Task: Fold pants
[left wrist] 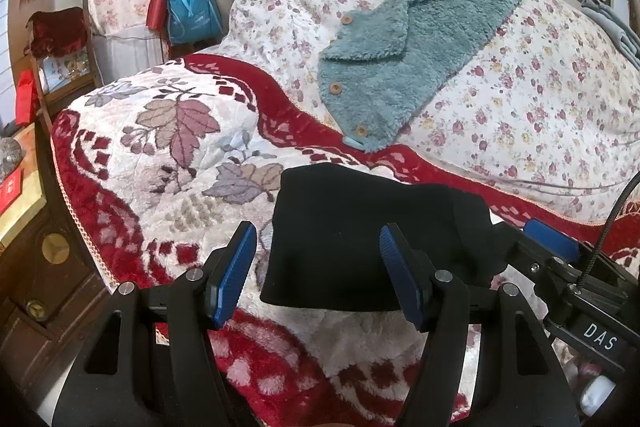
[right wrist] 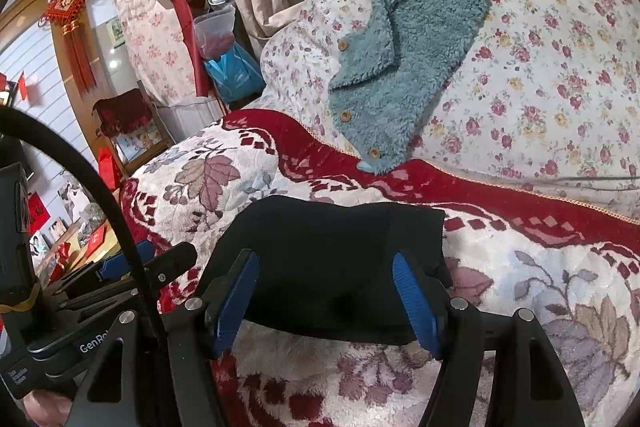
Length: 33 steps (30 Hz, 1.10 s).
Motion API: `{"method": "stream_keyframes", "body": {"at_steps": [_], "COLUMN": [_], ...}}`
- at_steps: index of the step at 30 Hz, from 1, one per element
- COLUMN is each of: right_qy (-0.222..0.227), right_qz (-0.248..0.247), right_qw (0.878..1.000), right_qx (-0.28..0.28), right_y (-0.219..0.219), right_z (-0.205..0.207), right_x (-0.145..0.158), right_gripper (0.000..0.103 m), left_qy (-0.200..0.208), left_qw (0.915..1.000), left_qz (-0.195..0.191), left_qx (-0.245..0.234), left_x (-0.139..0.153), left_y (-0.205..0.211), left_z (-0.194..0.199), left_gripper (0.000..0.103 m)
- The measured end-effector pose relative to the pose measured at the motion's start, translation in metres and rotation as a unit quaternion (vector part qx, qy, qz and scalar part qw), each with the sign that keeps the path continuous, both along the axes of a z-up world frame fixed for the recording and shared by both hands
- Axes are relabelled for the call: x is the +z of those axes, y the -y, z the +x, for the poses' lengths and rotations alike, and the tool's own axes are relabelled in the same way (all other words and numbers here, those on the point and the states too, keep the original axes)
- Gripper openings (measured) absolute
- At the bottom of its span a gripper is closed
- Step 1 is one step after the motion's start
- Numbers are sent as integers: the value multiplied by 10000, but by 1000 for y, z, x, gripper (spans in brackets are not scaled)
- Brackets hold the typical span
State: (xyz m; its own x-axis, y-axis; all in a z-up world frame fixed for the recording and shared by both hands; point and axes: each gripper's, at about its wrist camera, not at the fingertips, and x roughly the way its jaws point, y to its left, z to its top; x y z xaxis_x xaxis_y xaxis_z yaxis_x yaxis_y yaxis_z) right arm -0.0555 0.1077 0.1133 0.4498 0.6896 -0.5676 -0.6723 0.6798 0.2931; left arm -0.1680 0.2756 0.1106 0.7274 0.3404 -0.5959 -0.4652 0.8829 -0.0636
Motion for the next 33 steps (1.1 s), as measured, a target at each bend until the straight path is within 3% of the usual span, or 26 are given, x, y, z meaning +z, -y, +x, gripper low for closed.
{"method": "stream_keyframes", "body": {"at_steps": [6,33], "right_qy": [-14,-108], "right_qz": [-2,-137], "right_qw": [10000,9998], "right_qx": [6,42], "right_y": [-3,-23], "right_z": [0,17], "right_x": [-2,-14], "right_gripper": [68,68], "left_qy": [8,-98], "left_qw": [9999,9999], "left_qz": [148,62], "left_qx": [36,103], "left_x": [-1,-14], "left_y": [-1,-16], "left_z": [1,18], "left_gripper": [65,65]}}
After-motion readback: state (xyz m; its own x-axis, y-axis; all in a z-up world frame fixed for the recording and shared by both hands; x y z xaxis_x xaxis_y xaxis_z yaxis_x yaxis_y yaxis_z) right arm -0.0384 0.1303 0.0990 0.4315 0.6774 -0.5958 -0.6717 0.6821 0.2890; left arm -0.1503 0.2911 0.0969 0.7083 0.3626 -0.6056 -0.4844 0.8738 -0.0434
